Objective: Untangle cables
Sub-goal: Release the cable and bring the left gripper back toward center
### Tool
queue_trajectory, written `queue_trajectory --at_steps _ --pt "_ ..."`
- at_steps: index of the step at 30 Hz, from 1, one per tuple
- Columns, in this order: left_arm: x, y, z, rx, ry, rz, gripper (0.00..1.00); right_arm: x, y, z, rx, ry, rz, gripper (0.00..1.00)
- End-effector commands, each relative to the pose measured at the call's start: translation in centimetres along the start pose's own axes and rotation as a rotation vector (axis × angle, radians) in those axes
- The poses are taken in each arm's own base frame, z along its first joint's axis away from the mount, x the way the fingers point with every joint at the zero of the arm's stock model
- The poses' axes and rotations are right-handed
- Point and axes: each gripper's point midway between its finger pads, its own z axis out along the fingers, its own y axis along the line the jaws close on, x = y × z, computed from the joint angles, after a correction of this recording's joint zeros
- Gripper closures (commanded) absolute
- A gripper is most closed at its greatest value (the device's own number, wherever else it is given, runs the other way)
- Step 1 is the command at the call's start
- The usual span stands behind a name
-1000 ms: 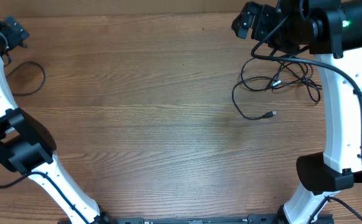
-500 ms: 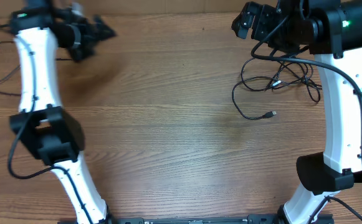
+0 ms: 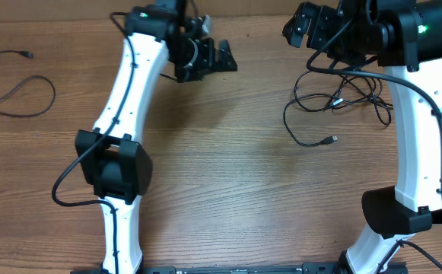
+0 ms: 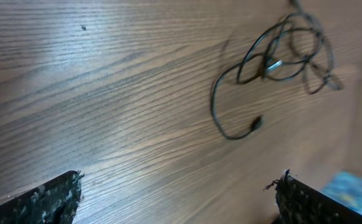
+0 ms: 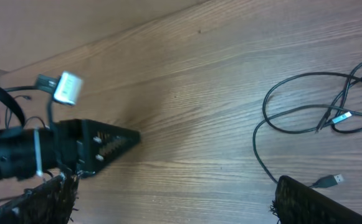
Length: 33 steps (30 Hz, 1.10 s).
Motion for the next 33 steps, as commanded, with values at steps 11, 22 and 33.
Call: queue_trajectory --at_steps 11,22,33 --pt "0.9 -0.3 0.8 -0.222 -0.029 0.080 0.00 -5.5 -15.1 -3.8 0.513 -0.257 0.282 0.00" --pt "0.3 -0.5 0.8 -0.216 -0.055 0.090 0.00 -2.2 -26.0 5.1 0.625 0.055 0.398 0.00" --pt "0.3 -0.4 0.8 -0.216 -0.055 0.090 0.00 4.3 -31.3 15.4 0.629 0.297 0.133 0.00"
